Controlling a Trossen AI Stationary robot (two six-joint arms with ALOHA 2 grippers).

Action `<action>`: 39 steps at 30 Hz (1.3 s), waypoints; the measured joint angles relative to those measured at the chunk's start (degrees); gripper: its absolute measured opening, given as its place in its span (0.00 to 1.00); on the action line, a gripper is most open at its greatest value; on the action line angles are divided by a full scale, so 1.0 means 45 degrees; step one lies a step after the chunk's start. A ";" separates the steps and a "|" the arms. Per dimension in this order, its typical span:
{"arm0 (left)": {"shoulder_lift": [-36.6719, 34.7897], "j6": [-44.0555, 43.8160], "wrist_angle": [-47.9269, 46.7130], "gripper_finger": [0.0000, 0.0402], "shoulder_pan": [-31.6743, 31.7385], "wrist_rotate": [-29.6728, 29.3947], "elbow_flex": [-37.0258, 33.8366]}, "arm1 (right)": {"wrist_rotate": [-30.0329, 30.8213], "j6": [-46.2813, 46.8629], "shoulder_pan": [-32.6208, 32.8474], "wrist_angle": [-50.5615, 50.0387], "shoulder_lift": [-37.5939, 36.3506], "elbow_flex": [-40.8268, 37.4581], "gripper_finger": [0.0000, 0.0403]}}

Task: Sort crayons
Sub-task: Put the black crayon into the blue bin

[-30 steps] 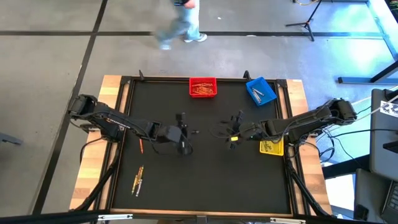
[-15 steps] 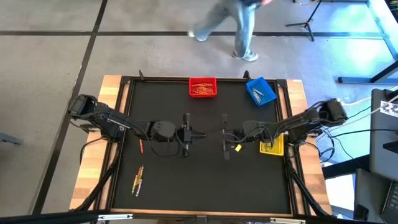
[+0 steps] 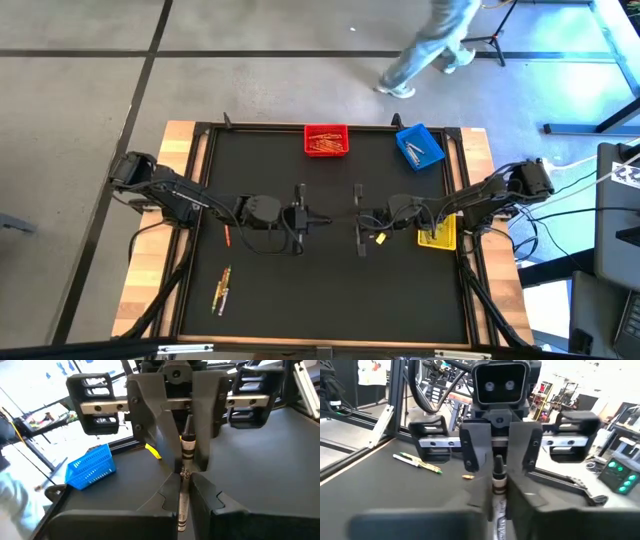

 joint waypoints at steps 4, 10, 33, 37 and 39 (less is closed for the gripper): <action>0.0000 -0.0239 -0.0196 0.03 0.0005 -0.0006 0.0000 | 0.0009 -0.0284 0.0000 -0.0081 0.0000 0.0000 0.04; 0.0000 -0.0553 -0.0470 0.16 0.0015 -0.0094 0.0000 | 0.1019 -0.0338 0.0008 -0.0414 -0.0053 0.0000 0.09; 0.0000 -0.0960 -0.1798 0.29 -0.0053 -0.1791 0.0000 | 0.9908 0.1589 -0.2115 -1.0917 -0.3980 0.0005 0.05; 0.0000 -0.0959 -0.1794 0.29 -0.0053 -0.1795 0.0000 | 0.9680 0.2343 -0.3724 -1.2582 -0.4056 0.0005 0.07; 0.0000 -0.0959 -0.1794 0.29 -0.0053 -0.1795 0.0000 | 0.9212 0.2650 -0.4695 -1.3313 -0.4033 0.0005 0.07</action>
